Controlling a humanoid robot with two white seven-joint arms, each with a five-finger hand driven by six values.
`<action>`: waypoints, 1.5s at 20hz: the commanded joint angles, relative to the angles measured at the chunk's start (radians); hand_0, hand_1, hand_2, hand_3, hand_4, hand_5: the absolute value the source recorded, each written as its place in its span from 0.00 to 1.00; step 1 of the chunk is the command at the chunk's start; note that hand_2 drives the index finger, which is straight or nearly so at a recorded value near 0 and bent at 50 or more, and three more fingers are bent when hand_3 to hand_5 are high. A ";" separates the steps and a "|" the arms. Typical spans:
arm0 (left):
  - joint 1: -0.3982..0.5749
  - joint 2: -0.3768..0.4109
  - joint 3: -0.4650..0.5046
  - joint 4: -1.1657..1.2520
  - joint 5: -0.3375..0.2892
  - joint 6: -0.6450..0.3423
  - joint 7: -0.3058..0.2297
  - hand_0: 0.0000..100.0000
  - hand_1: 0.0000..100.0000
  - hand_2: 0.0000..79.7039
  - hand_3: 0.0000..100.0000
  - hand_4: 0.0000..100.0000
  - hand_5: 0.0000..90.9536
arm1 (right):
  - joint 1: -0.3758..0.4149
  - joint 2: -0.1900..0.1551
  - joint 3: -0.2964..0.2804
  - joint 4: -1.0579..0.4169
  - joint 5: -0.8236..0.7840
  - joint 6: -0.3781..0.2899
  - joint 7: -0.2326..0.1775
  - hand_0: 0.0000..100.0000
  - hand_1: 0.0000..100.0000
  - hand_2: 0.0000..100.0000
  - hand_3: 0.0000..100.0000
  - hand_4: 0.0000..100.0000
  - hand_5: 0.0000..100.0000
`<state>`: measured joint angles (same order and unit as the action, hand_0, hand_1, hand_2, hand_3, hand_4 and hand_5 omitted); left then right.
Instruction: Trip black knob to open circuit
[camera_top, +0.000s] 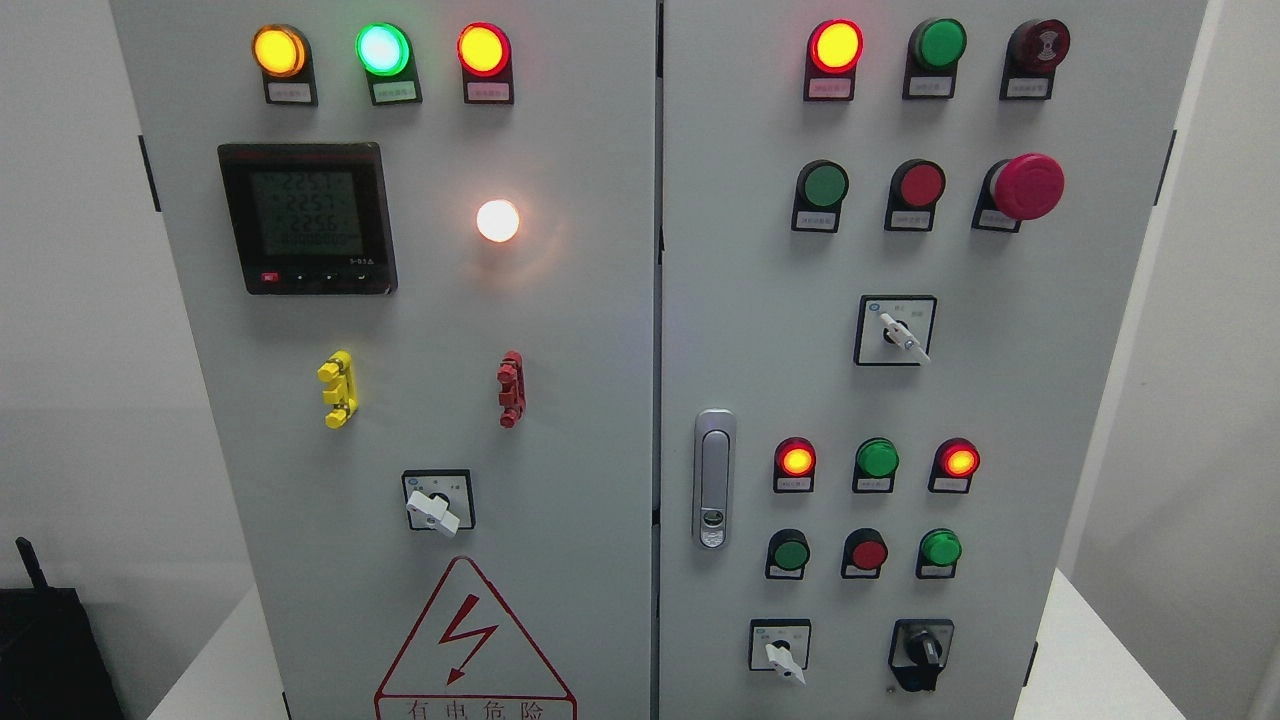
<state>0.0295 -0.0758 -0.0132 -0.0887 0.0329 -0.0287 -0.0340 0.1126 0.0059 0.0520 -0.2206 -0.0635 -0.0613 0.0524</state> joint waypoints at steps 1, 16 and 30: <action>0.000 -0.001 0.001 0.001 0.002 0.001 0.000 0.12 0.39 0.00 0.00 0.00 0.00 | 0.006 -0.007 -0.004 -0.048 -0.005 -0.017 -0.008 0.33 0.35 0.00 0.00 0.00 0.00; 0.000 -0.001 0.001 0.001 0.002 0.001 0.000 0.12 0.39 0.00 0.00 0.00 0.00 | 0.067 -0.027 0.000 -0.448 -0.012 -0.218 -0.126 0.33 0.67 0.00 0.85 0.69 0.42; 0.000 -0.001 0.001 0.001 0.002 0.001 0.000 0.12 0.39 0.00 0.00 0.00 0.00 | 0.061 -0.017 -0.008 -0.767 -0.012 -0.410 -0.138 0.69 0.89 0.00 0.92 0.81 0.65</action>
<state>0.0295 -0.0758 -0.0132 -0.0886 0.0329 -0.0287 -0.0340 0.1792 -0.0139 0.0516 -0.9391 -0.0714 -0.4500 -0.0782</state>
